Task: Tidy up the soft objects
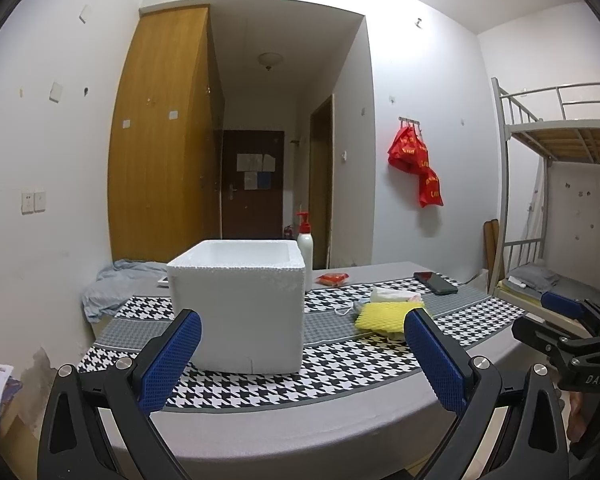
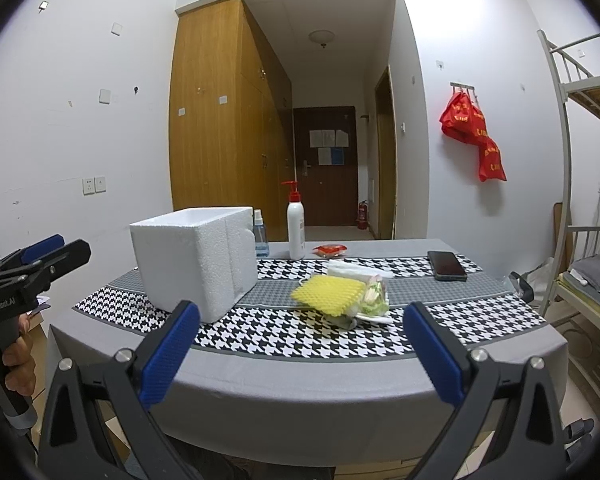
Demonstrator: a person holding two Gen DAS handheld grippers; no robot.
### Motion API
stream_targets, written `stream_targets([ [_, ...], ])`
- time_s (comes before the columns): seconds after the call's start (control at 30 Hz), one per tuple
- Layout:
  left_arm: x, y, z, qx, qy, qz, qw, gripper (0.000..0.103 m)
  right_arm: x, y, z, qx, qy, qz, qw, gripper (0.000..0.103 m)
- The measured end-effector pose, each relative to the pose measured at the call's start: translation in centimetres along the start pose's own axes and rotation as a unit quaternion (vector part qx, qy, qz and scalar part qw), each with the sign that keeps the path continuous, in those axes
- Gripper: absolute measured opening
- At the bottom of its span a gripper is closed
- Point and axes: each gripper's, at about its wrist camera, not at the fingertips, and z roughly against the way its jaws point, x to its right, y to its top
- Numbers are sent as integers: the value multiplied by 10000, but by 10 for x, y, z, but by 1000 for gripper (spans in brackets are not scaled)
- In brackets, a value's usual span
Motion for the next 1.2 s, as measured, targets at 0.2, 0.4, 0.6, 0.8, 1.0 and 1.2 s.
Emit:
stream_targets([
  [0.2,-2,-1,-2,-22,-33,12,10000,102,0,-1,0,-1,-5,0,10000,103],
  [0.4,-1,2,-5,-26,-62,-2,10000,102,0,0,-3,-24,5,0,10000,103],
  [0.6,0,4,-14,-68,-86,-26,9999,102,3,6,-14,-75,-3,-17,10000,103],
  [0.8,4,7,-22,-106,-128,-21,9999,102,8,8,-20,-95,-11,-39,9999,103],
  [1.0,10,13,-37,-200,-253,-59,9995,102,17,11,-26,-163,-40,-63,9998,103],
  [1.2,21,15,-55,-333,-407,-116,9985,102,27,16,-37,-257,-92,-73,9996,103],
])
